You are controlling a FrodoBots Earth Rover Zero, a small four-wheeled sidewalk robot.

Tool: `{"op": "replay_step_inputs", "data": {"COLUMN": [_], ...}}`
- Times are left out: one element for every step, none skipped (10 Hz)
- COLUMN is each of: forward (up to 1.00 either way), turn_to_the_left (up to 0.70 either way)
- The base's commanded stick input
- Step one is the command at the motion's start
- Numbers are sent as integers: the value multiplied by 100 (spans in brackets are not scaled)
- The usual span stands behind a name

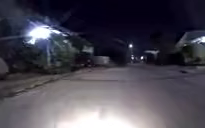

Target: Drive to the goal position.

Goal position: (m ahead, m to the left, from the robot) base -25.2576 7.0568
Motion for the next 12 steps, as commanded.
{"op": "replay_step_inputs", "data": {"forward": [98,98,98,98,98,98,98,98,98,93,82,67], "turn_to_the_left": [38,38,38,38,38,38,38,38,38,36,35,41]}}
